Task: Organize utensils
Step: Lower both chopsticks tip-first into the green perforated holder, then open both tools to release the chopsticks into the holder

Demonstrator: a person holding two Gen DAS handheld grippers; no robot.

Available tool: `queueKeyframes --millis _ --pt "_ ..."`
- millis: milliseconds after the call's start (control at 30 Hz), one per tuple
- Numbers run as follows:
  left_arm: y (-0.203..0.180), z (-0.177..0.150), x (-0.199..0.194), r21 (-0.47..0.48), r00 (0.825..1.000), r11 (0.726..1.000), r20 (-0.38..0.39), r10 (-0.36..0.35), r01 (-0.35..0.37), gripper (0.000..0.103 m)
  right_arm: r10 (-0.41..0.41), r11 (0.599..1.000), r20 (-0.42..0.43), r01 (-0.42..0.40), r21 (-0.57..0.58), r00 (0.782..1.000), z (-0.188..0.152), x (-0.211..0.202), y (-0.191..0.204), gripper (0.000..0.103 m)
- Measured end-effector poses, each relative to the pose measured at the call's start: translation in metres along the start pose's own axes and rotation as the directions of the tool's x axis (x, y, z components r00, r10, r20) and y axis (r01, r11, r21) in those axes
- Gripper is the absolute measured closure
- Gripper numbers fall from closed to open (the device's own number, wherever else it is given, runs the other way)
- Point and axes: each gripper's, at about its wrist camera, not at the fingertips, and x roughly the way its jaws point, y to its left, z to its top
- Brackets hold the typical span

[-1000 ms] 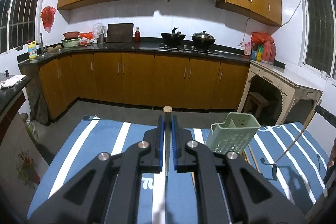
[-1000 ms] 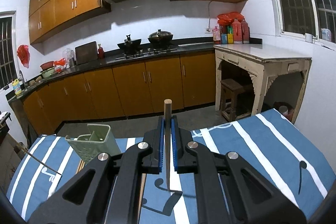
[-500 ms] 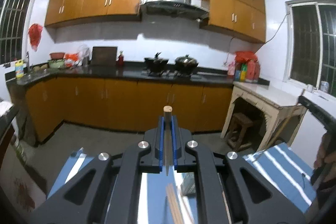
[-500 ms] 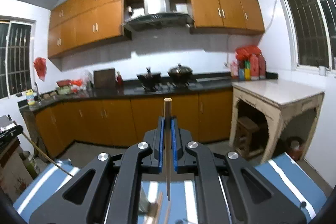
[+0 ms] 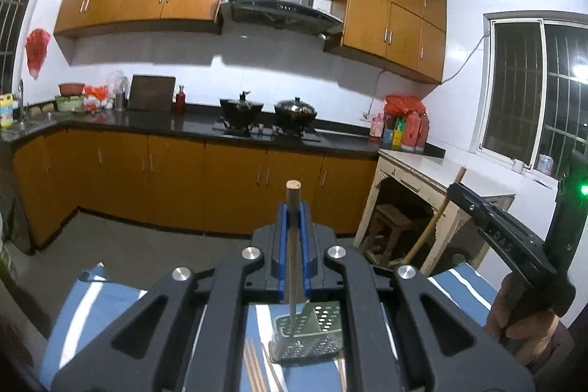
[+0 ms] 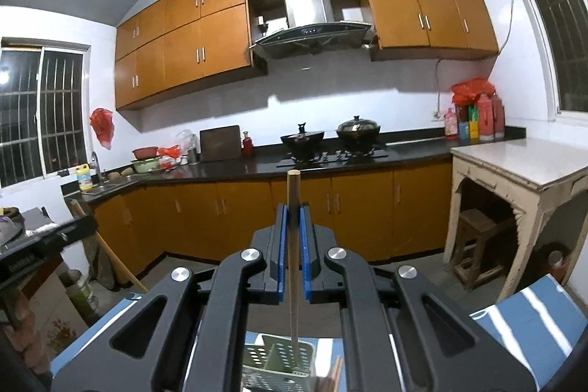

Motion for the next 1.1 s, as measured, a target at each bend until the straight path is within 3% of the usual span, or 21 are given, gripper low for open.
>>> queueKeyframes --millis 400,667,767,833,1100 --pt "0.011 -0.04 0.048 -0.039 0.997 0.999 -0.074 -0.007 0.004 0.095 0.014 0.997 -0.083 -0.008 0.077 0.996 -0.038 0.036 -0.015 0.096" --pt "0.02 -0.058 0.073 -0.048 0.99 0.999 -0.142 0.013 -0.02 0.094 0.024 0.991 -0.145 -0.005 0.131 0.989 -0.052 0.038 -0.032 0.095" --pt "0.019 -0.062 0.07 -0.038 0.989 0.999 -0.145 0.024 -0.03 0.086 0.014 0.992 -0.151 0.005 0.125 0.988 -0.052 0.033 -0.034 0.084" --pt "0.019 -0.062 0.066 -0.031 0.99 0.999 -0.14 0.032 -0.037 0.079 0.003 0.992 -0.147 0.016 0.126 0.989 -0.053 0.029 -0.035 0.065" --pt "0.028 -0.07 0.034 -0.035 0.989 0.996 -0.123 0.082 -0.087 0.072 -0.033 0.992 -0.156 0.051 0.118 0.987 -0.054 0.0 -0.042 0.063"
